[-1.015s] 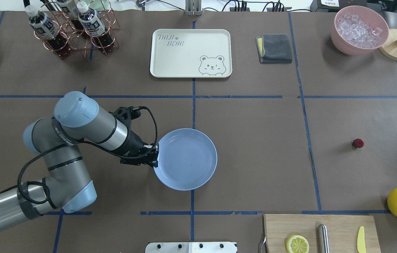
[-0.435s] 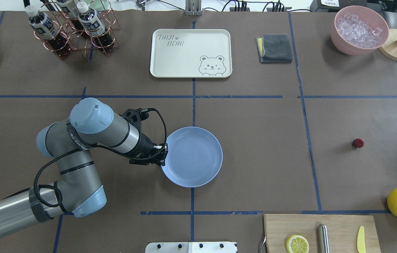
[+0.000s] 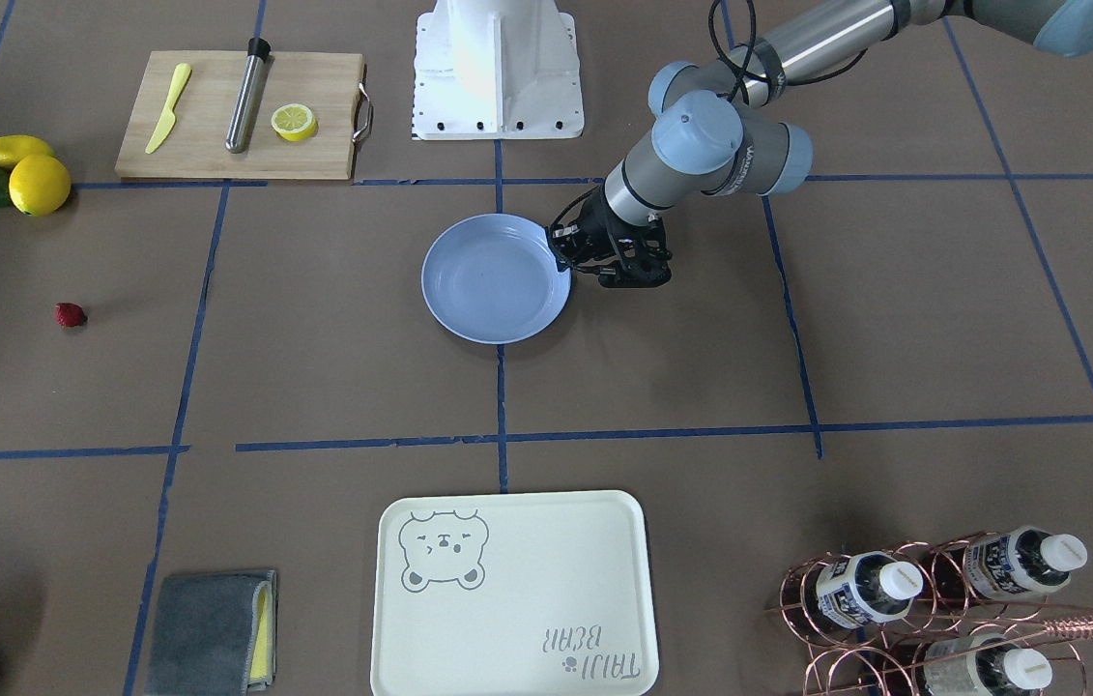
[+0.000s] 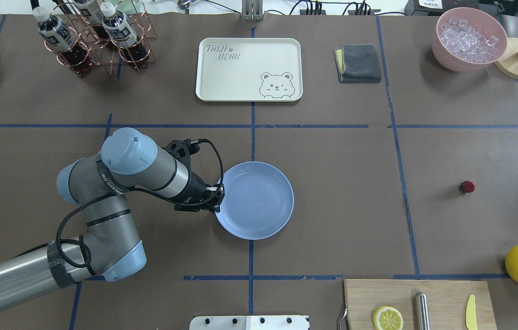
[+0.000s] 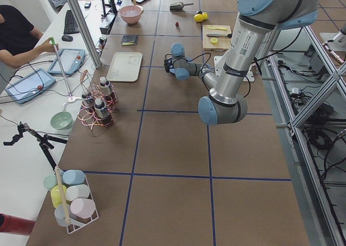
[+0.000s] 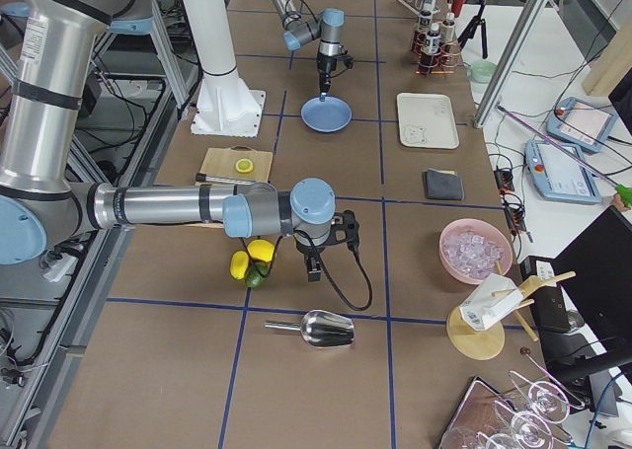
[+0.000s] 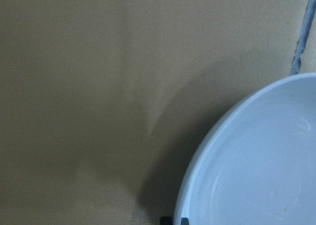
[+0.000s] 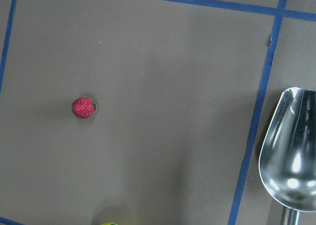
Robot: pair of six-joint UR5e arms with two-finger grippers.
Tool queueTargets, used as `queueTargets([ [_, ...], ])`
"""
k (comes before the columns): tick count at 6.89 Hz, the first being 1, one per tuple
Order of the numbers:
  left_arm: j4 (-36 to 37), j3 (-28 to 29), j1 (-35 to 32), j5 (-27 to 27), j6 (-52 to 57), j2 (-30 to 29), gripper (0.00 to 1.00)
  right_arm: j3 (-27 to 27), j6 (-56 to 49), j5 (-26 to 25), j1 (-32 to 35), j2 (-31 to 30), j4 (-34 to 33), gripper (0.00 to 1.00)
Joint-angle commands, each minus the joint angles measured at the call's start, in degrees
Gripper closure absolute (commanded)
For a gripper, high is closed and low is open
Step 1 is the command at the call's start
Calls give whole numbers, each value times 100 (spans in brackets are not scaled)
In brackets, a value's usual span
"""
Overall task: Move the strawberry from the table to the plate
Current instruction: 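Release the plate with the left gripper while the right gripper descends onto the strawberry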
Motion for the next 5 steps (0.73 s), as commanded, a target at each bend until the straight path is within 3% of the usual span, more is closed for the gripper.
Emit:
queueTargets([
  [1,0,-1,7,1,0,-4,88,-4,453,-12,-282,0,17,0],
  [2,-9,-9,7,10,26,-4,55,-4,482,-73,-389,0,104,0],
  [3,-26,-27,7,1,35,4,39,-4,744,-108,-572,18,148,0],
  [5,-35,-193,-10,1,35,22,35,-144,1523,-423,-985,53,725,0],
])
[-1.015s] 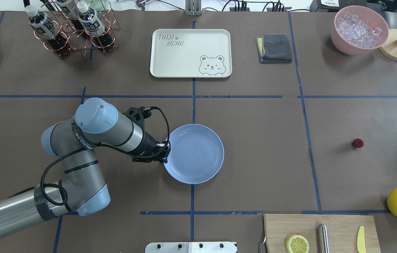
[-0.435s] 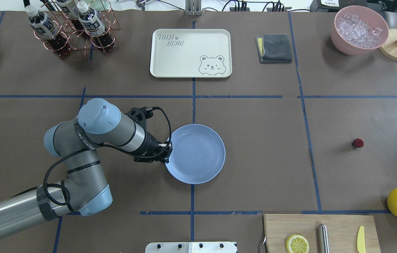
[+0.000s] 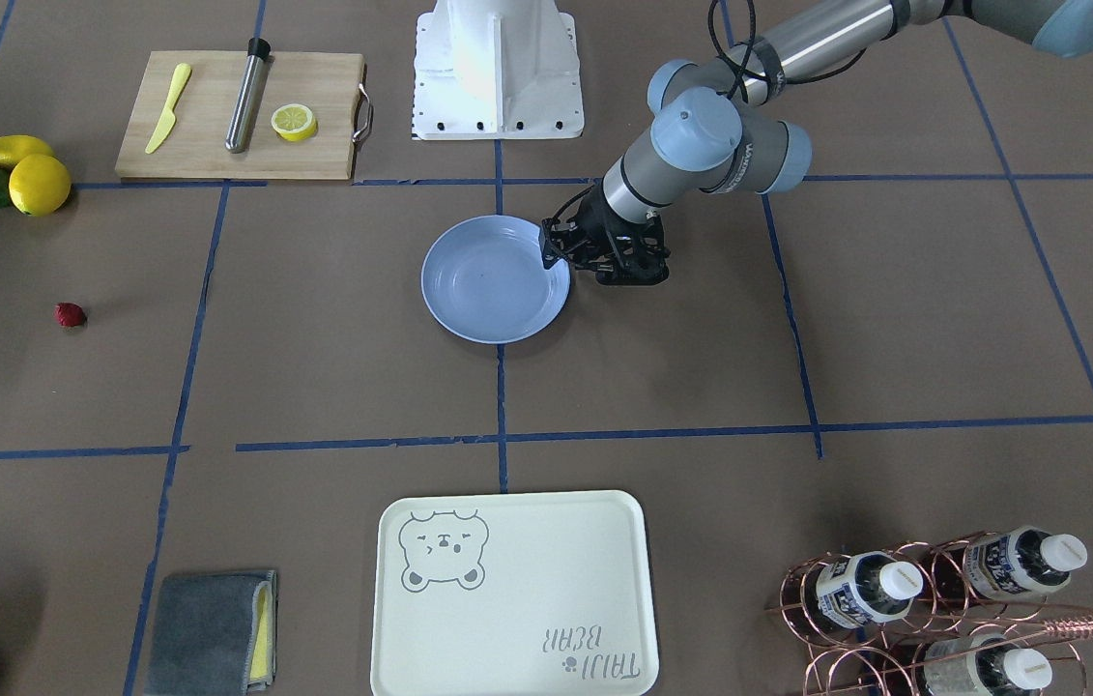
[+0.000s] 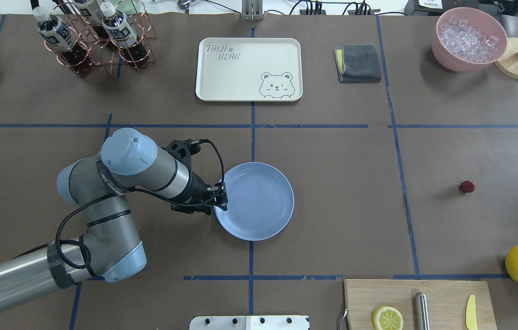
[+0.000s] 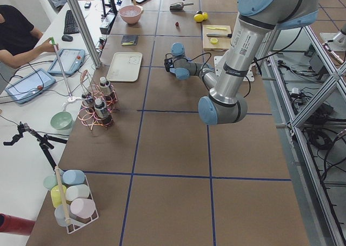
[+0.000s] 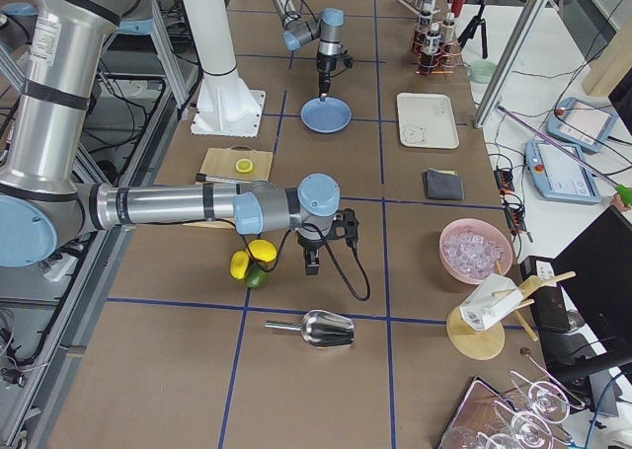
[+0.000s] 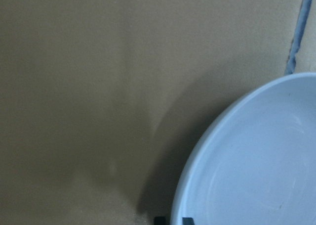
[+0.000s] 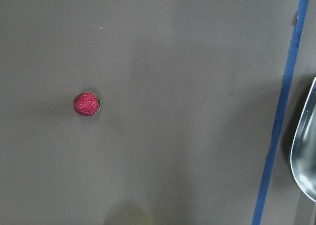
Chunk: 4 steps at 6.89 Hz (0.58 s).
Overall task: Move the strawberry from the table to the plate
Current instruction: 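Release the plate with the left gripper while the right gripper descends onto the strawberry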
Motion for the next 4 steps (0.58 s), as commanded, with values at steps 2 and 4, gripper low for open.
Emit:
queueTargets([
  [2,-6,-278,-40,8,2,57,31,-567,1731,-464,-978,337,1544,0],
  [4,3,-470,-93,8,2,232,20,-1077,2945,-1165,-1892,899,2469,0],
])
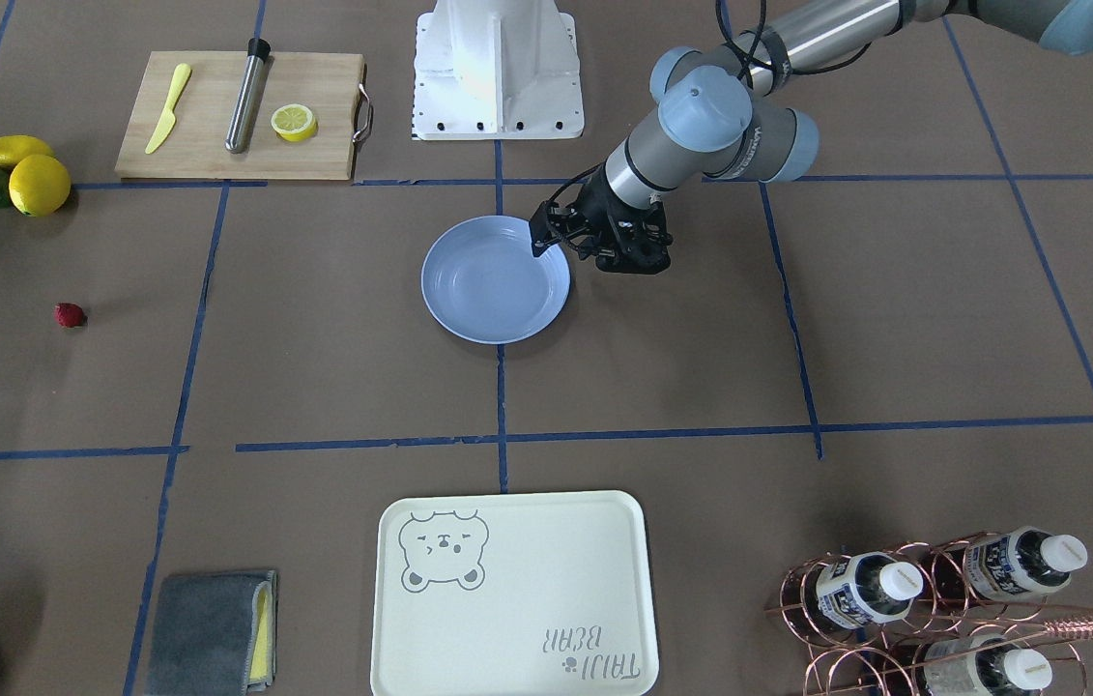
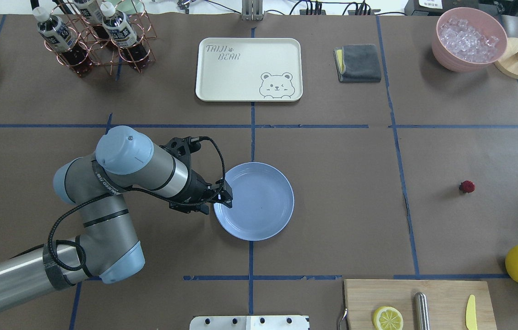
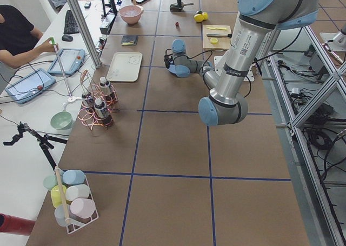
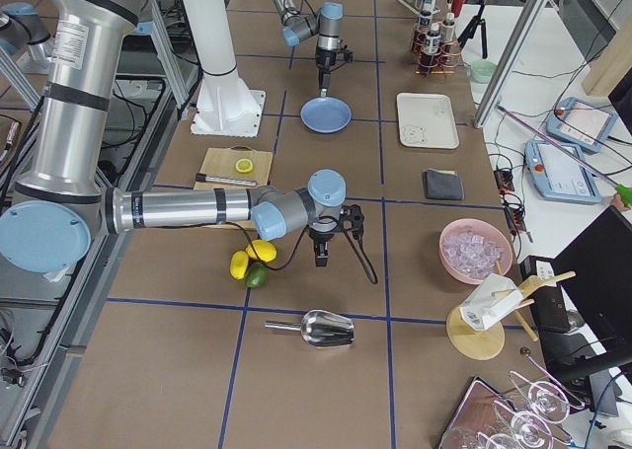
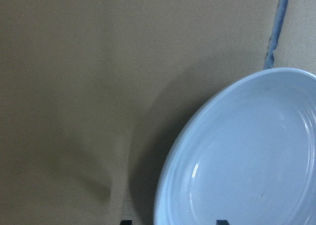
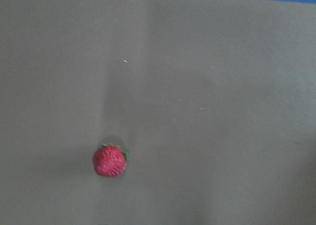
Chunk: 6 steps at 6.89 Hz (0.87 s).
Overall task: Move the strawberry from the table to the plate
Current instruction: 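Release the plate with the left gripper while the right gripper descends onto the strawberry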
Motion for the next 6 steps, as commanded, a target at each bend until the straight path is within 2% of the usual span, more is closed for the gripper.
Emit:
queueTargets([
  [1,3,-138,-21,0,0,128,20,-480,943,-511,-738,539,717,0],
  [3,3,-138,-12,0,0,128,17,-500,954,-529,-862,576,727,0],
  [6,3,-138,-12,0,-9,119,16,-543,963,-1020,-1108,576,719,1],
])
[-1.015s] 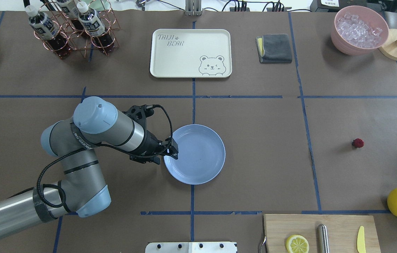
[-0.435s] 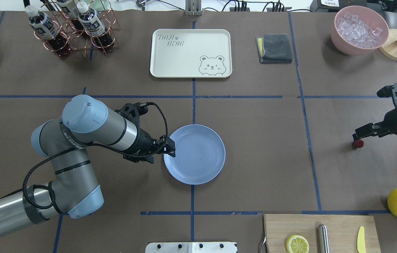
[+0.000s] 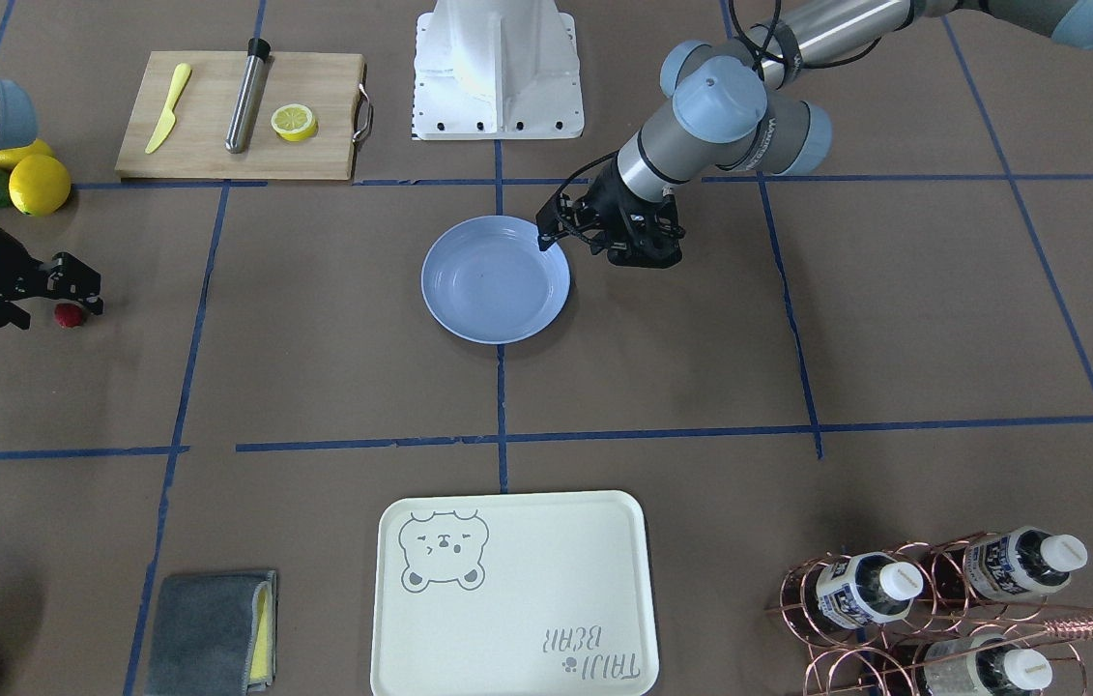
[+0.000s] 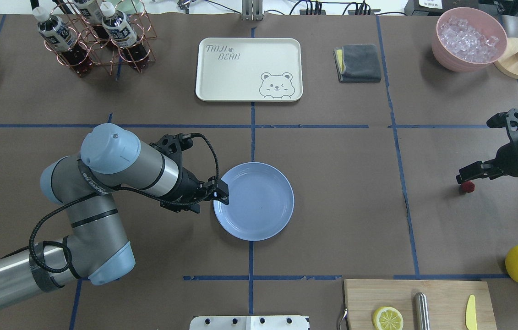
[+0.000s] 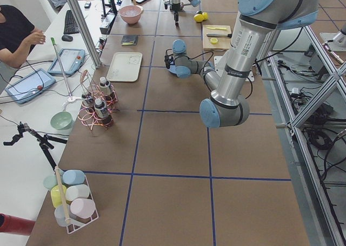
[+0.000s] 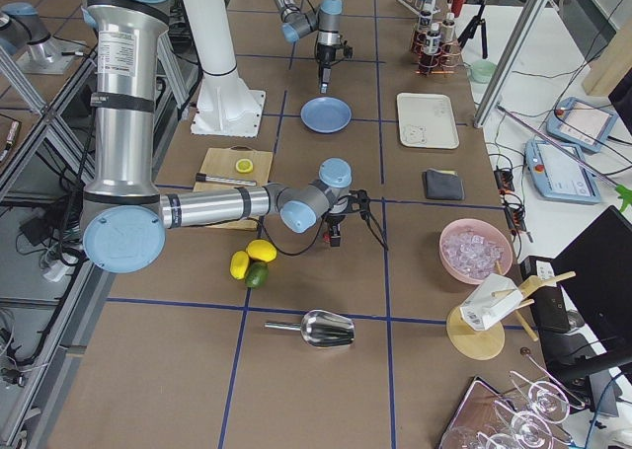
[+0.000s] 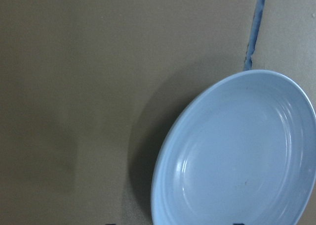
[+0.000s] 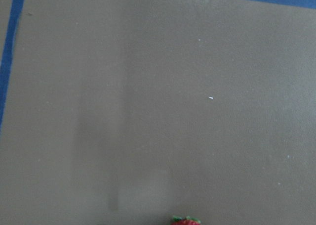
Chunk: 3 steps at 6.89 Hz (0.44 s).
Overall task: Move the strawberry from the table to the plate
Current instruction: 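Release the plate with the left gripper while the right gripper descends onto the strawberry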
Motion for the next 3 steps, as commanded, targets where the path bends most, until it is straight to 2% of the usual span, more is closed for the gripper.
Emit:
queueTargets([
  [1,0,0,0,0,-3,-1,16,-46,4,-188,-87,-6,-6,5],
  [2,-9,0,0,0,-12,-1,16,-46,4,-188,-87,-6,-14,15],
  [3,-9,0,0,0,-12,8,15,-116,4,-162,-87,-6,-14,19],
])
